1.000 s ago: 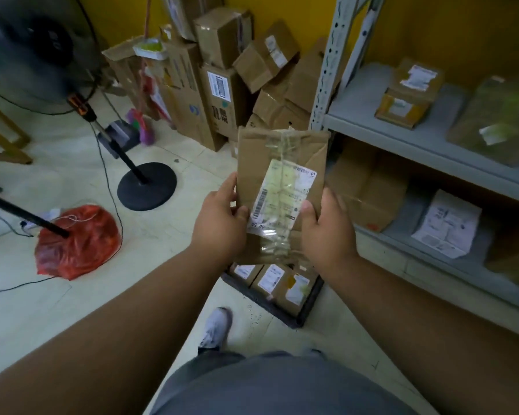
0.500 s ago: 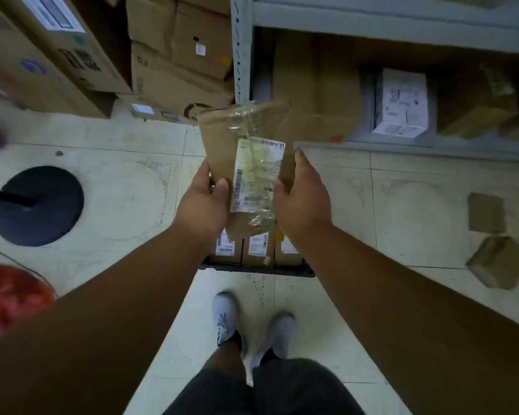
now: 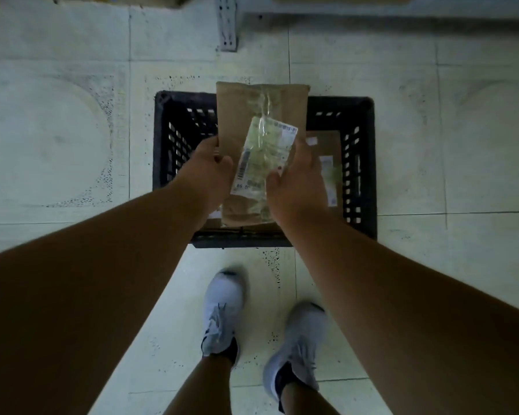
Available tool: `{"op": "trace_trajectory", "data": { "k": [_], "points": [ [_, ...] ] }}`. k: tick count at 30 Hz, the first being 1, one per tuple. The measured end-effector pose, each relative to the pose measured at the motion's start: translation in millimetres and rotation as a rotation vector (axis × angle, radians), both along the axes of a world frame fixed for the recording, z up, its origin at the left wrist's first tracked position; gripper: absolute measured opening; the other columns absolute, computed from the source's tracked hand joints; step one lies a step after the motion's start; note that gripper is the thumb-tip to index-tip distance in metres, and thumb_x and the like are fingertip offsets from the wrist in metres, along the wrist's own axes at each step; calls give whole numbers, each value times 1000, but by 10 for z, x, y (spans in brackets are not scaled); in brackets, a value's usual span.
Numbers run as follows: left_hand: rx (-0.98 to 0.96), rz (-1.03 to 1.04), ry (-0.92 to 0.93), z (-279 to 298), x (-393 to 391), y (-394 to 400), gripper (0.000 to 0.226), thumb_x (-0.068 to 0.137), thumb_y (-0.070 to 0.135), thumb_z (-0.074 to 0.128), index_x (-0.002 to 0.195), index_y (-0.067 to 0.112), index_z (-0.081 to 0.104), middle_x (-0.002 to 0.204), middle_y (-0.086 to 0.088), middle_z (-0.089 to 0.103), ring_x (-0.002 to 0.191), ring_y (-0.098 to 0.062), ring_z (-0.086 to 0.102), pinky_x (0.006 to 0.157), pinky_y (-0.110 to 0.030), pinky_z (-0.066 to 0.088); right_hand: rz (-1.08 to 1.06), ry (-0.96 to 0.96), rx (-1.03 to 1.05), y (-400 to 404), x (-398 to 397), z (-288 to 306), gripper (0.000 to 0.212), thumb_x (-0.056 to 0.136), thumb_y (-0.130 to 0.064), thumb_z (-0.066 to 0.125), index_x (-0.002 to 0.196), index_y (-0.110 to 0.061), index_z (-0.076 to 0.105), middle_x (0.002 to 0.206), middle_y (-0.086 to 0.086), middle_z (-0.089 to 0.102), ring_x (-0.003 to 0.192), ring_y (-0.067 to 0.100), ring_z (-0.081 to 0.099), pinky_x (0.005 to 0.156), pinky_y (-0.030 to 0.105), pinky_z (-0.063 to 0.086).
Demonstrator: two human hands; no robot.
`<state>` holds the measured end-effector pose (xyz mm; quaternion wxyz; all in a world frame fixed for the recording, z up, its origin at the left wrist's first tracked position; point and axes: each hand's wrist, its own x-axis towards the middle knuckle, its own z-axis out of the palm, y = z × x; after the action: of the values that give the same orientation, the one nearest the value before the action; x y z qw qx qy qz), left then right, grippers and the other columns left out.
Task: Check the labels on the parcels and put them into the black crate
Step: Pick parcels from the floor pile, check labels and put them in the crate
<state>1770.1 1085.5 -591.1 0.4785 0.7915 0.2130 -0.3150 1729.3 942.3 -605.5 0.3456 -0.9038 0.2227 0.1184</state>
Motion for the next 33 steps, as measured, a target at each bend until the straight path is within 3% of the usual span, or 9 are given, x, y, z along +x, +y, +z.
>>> {"op": "trace_trajectory", "data": {
  "k": [4,9,13,16,20,25,27,30,33],
  "points": [
    [-60,-29,61,-662,-133,28,40,101,23,43,138,36,46,122,-2,66,102,-22,68,84,-45,59,125,98,-45,-107,-128,-576,63,95,-25,53,152,-17,26,149,10,33,127,27,47,94,38,49],
    [-36,-103,80,-1132,-195,-17,46,90,43,48,136,47,47,113,5,71,94,-22,72,81,-48,60,247,226,-76,-143,-189,-905,52,96,-38,55,141,-16,41,148,8,28,126,27,48,101,46,49],
    [-14,-165,22,-1255,-176,-94,56,96,28,53,147,38,35,123,9,57,109,-18,60,96,-45,51,325,267,-148,-263,-139,-971,54,98,-39,54,143,-13,42,159,8,19,132,29,45,108,40,43],
    [-71,-177,11,-1309,-191,-127,50,89,35,55,133,56,45,125,14,64,104,-23,67,90,-51,56,344,289,-190,-363,-87,-964,54,98,-40,54,143,-12,43,158,9,19,131,30,46,106,39,43],
    [-33,-257,71,-1350,-162,-71,67,88,33,59,144,56,31,136,7,58,105,-27,67,89,-51,56,424,342,-190,-431,-62,-904,54,97,-39,55,143,-14,43,160,7,15,128,30,48,102,36,43],
    [103,-386,4,-724,-125,-164,56,98,18,52,147,39,34,130,12,50,101,-18,60,78,-28,50,415,263,-206,-394,49,-451,54,97,-35,57,145,-17,41,159,7,22,134,32,42,107,40,43],
    [212,-331,-173,-286,-89,-245,51,98,16,47,144,37,39,134,8,54,100,-21,63,73,-29,52,388,139,-167,-342,129,-67,55,96,-29,59,146,-19,40,158,9,27,135,32,42,107,41,43],
    [194,-261,-454,526,10,-342,44,95,15,48,136,31,49,128,4,59,105,-15,62,88,-34,53,340,-97,-110,-301,318,746,54,94,-22,60,145,-17,42,155,7,32,136,27,43,107,42,44],
    [173,-210,-619,1550,97,-444,40,97,9,46,131,28,54,122,5,58,99,-7,58,83,-22,48,256,-295,-69,-358,483,1754,51,92,-18,61,142,-16,46,145,5,42,129,23,48,103,41,47]
  ]
}}
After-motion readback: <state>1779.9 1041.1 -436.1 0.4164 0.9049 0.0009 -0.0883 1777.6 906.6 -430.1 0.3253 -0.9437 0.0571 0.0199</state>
